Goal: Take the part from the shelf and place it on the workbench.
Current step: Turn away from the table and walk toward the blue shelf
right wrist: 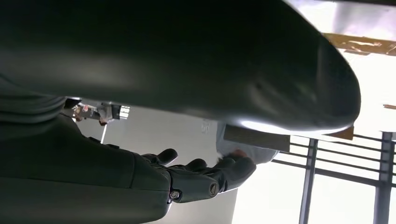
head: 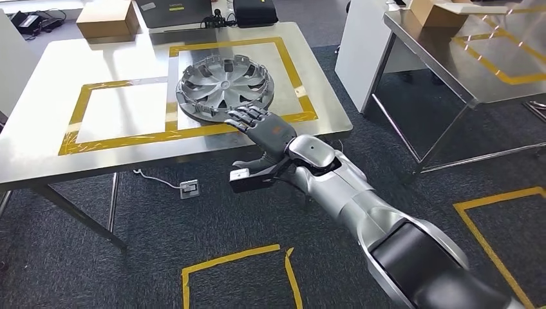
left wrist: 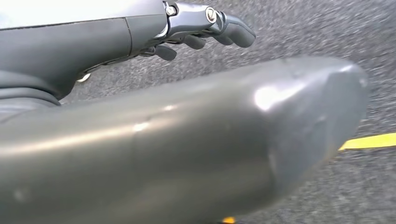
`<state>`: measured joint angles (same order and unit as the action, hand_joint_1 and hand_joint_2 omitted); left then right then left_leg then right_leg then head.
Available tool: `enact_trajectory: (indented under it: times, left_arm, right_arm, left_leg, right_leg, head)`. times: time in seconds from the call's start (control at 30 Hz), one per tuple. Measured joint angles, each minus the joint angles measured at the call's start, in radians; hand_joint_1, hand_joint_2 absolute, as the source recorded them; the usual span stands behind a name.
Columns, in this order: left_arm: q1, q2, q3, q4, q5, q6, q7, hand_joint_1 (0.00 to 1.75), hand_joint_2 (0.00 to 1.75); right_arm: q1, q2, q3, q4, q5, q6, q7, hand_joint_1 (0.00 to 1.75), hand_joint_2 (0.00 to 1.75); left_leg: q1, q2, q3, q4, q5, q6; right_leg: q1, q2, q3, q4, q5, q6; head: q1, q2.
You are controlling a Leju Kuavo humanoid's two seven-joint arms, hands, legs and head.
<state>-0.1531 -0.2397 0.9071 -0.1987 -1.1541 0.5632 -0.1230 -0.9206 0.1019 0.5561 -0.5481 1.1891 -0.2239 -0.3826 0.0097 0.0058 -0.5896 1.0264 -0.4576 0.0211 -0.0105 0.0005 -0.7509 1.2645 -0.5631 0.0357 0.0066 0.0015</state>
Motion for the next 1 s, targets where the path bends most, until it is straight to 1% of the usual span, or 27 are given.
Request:
enact_trajectory:
  times: [0.03,0.07,0.1,0.13,0.17,0.2,0.23,0.27,0.33,0.37,0.4,0.47,0.5,0.53,0.57,0.6,0.63,0.67,0.7,0.73,0.77,0.83,0.87,0.9,0.93,0.97,1.0]
  left_arm:
    - [0.002,0.000,0.000,0.000,0.001,0.000,0.000,0.00,0.00]
    - [0.003,0.001,0.000,0.000,0.001,0.000,0.000,0.00,0.00]
    - [0.003,0.001,0.000,0.000,0.001,0.001,-0.001,0.00,0.00]
    - [0.004,0.001,0.000,0.000,0.001,0.001,-0.001,0.00,0.00]
    - [0.004,0.001,0.000,0.000,0.001,0.001,-0.001,0.00,0.00]
    - [0.004,0.001,0.000,0.000,0.001,0.002,-0.002,0.00,0.00]
    - [0.004,0.001,0.000,0.000,0.001,0.002,-0.003,0.00,0.00]
    - [0.005,0.000,0.000,0.000,0.001,0.003,-0.003,0.00,0.00]
    - [0.006,0.001,0.000,0.000,0.001,0.004,-0.004,0.00,0.00]
    - [0.007,0.002,0.000,0.000,0.001,0.004,-0.004,0.00,0.00]
    - [0.009,0.003,0.000,0.000,0.002,0.004,-0.004,0.00,0.00]
    - [0.009,0.004,0.000,0.000,0.003,0.004,-0.005,0.00,0.00]
    - [0.009,0.005,0.000,0.000,0.003,0.004,-0.005,0.00,0.00]
    - [0.009,0.006,0.000,0.000,0.005,0.004,-0.006,0.00,0.00]
    - [0.009,0.007,0.000,0.000,0.006,0.004,-0.007,0.00,0.00]
    - [0.009,0.008,0.000,0.000,0.008,0.004,-0.008,0.00,0.00]
    - [0.008,0.009,0.000,0.000,0.009,0.004,-0.009,0.00,0.00]
    - [0.007,0.009,0.000,0.000,0.010,0.004,-0.010,0.00,0.00]
    - [0.006,0.009,0.000,0.000,0.010,0.004,-0.011,0.00,0.00]
    - [0.004,0.009,0.000,0.000,0.010,0.004,-0.013,0.00,0.00]
    - [0.002,0.009,0.000,0.000,0.010,0.004,-0.014,0.00,0.00]
    - [0.003,0.009,0.001,0.000,0.011,0.005,-0.014,0.00,0.00]
    - [0.005,0.009,0.001,0.000,0.012,0.006,-0.014,0.00,0.00]
    - [0.006,0.009,0.001,0.000,0.012,0.006,-0.014,0.00,0.00]
    - [0.007,0.009,0.001,0.000,0.013,0.006,-0.014,0.00,0.00]
    - [0.007,0.009,0.001,0.000,0.013,0.006,-0.015,0.00,0.00]
    - [0.007,0.009,0.001,0.000,0.013,0.005,-0.015,0.00,0.00]
  right_arm:
    - [0.005,0.000,-0.002,0.001,-0.002,0.002,-0.001,0.00,0.00]
    - [0.010,0.000,-0.004,0.001,-0.005,0.002,-0.002,0.00,0.00]
    - [0.014,0.000,-0.007,0.002,-0.008,0.002,-0.002,0.00,0.00]
    - [0.015,0.000,-0.009,0.002,-0.010,0.002,-0.003,0.00,0.00]
    - [0.015,0.000,-0.012,0.002,-0.013,0.002,-0.004,0.00,0.00]
    - [0.014,0.001,-0.013,0.002,-0.015,0.002,-0.007,0.00,0.00]
    - [0.013,0.001,-0.015,0.003,-0.018,0.001,-0.010,0.00,0.00]
    - [0.013,0.001,-0.016,0.004,-0.019,0.001,-0.013,0.00,0.00]
    - [0.014,0.001,-0.018,0.008,-0.021,0.000,-0.017,0.00,0.00]
    - [0.015,0.002,-0.018,0.009,-0.021,0.001,-0.018,0.00,0.00]
    - [0.015,0.003,-0.018,0.011,-0.022,0.001,-0.019,0.00,0.00]
    - [0.016,0.005,-0.019,0.014,-0.024,0.001,-0.020,0.00,0.00]
    - [0.017,0.005,-0.019,0.016,-0.025,0.002,-0.020,0.00,0.00]
    - [0.019,0.006,-0.020,0.018,-0.025,0.003,-0.021,0.00,0.00]
    - [0.020,0.006,-0.021,0.021,-0.025,0.005,-0.022,0.00,0.00]
    - [0.021,0.006,-0.021,0.024,-0.025,0.007,-0.023,0.00,0.00]
    - [0.022,0.006,-0.022,0.026,-0.025,0.009,-0.025,0.00,0.00]
    - [0.021,0.006,-0.023,0.027,-0.025,0.010,-0.027,0.00,0.00]
    - [0.020,0.006,-0.024,0.028,-0.025,0.011,-0.030,0.00,0.00]
    - [0.018,0.007,-0.026,0.029,-0.025,0.012,-0.033,0.00,0.44]
    - [0.016,0.007,-0.028,0.029,-0.026,0.012,-0.035,0.00,0.87]
    - [0.016,0.008,-0.032,0.032,-0.027,0.013,-0.037,0.00,1.75]
    - [0.017,0.008,-0.033,0.034,-0.028,0.013,-0.037,0.00,1.75]
    - [0.019,0.008,-0.034,0.036,-0.028,0.014,-0.037,0.00,1.75]
    - [0.020,0.008,-0.035,0.038,-0.029,0.013,-0.037,0.00,1.75]
    - [0.020,0.008,-0.036,0.038,-0.029,0.013,-0.037,0.00,1.75]
    - [0.020,0.008,-0.037,0.039,-0.029,0.013,-0.037,0.00,1.75]
  left_leg:
    - [0.000,0.000,-0.017,0.001,0.012,0.000]
    - [0.000,0.000,-0.033,0.003,0.023,-0.001]
    - [-0.001,0.000,-0.048,0.005,0.034,-0.002]
    - [-0.001,0.000,-0.060,0.006,0.044,-0.004]
    - [-0.003,0.000,-0.071,0.008,0.053,-0.008]
    - [-0.003,0.000,-0.077,0.007,0.063,-0.013]
    - [-0.002,0.000,-0.079,0.005,0.072,-0.019]
    - [-0.001,0.000,-0.080,0.001,0.081,-0.026]
    - [0.000,-0.001,-0.084,-0.006,0.092,-0.039]
    - [0.000,-0.002,-0.092,0.004,0.076,-0.044]
    - [0.000,-0.003,-0.105,0.031,0.041,-0.049]
    - [0.003,-0.004,-0.133,0.141,-0.060,-0.058]
    - [0.004,-0.004,-0.143,0.203,-0.094,-0.062]
    - [0.005,-0.004,-0.145,0.252,-0.105,-0.066]
    - [0.006,-0.004,-0.135,0.275,-0.093,-0.069]
    - [0.008,-0.004,-0.111,0.268,-0.066,-0.071]
    - [0.010,-0.004,-0.073,0.232,-0.039,-0.073]
    - [0.011,-0.004,-0.024,0.173,-0.032,-0.075]
    - [0.011,-0.006,0.023,0.106,-0.042,-0.072]
    - [0.009,-0.007,0.055,0.053,-0.060,-0.065]
    - [0.006,-0.009,0.070,0.020,-0.077,-0.056]
    - [0.004,-0.008,0.060,0.008,-0.070,-0.032]
    - [0.004,-0.006,0.052,0.008,-0.059,-0.023]
    - [0.005,-0.004,0.042,0.007,-0.047,-0.014]
    - [0.006,-0.003,0.032,0.007,-0.036,-0.009]
    - [0.005,-0.003,0.019,0.007,-0.024,-0.005]
    - [0.003,-0.002,0.004,0.007,-0.013,-0.003]
  right_leg:
    - [0.000,0.000,0.000,0.040,-0.005,0.001]
    - [0.000,0.000,0.016,0.046,0.012,-0.001]
    - [0.001,0.000,0.050,0.018,0.038,-0.005]
    - [0.003,0.000,0.100,-0.040,0.057,-0.011]
    - [0.006,0.000,0.156,-0.117,0.059,-0.019]
    - [0.010,0.000,0.199,-0.179,0.053,-0.026]
    - [0.014,0.001,0.226,-0.225,0.043,-0.033]
    - [0.017,0.001,0.235,-0.246,0.039,-0.038]
    - [0.016,0.000,0.223,-0.255,0.061,-0.050]
    - [0.012,-0.001,0.214,-0.260,0.075,-0.057]
    - [0.008,-0.002,0.202,-0.265,0.090,-0.063]
    - [0.006,-0.003,0.174,-0.267,0.116,-0.070]
    - [0.005,-0.003,0.159,-0.266,0.128,-0.069]
    - [0.005,-0.004,0.143,-0.265,0.140,-0.068]
    - [0.004,-0.004,0.127,-0.264,0.151,-0.066]
    - [0.003,-0.005,0.110,-0.261,0.162,-0.063]
    - [0.002,-0.005,0.094,-0.257,0.173,-0.058]
    - [0.001,-0.005,0.078,-0.253,0.184,-0.052]
    - [0.002,-0.005,0.064,-0.248,0.194,-0.045]
    - [0.003,-0.005,0.055,-0.245,0.204,-0.038]
    - [0.004,-0.005,0.049,-0.246,0.215,-0.031]
    - [0.002,-0.006,0.043,-0.252,0.233,-0.019]
    - [0.000,-0.005,0.038,-0.246,0.221,-0.014]
    - [-0.002,-0.004,0.028,-0.220,0.190,-0.008]
    - [-0.003,-0.003,0.014,-0.174,0.141,-0.004]
    - [-0.002,-0.003,-0.003,-0.108,0.087,-0.001]
    - [-0.002,-0.002,-0.019,-0.038,0.045,0.000]
  head:
    - [0.000,0.000]
    - [0.000,0.000]
    - [0.000,0.000]
    - [0.000,0.000]
    - [0.000,0.000]
    - [-0.001,0.000]
    - [0.001,0.000]
    - [0.002,0.000]
    - [0.006,0.000]
    - [0.005,0.000]
    - [0.003,0.000]
    - [0.000,0.000]
    - [-0.001,0.000]
    - [-0.001,0.000]
    - [-0.001,0.000]
    - [-0.001,0.000]
    - [-0.001,0.000]
    - [-0.002,0.000]
    - [-0.001,0.000]
    - [0.000,0.000]
    - [0.000,0.000]
    - [0.001,0.000]
    - [0.002,0.000]
    - [0.004,0.000]
    - [0.006,0.000]
    - [0.008,0.000]
    - [0.009,0.000]
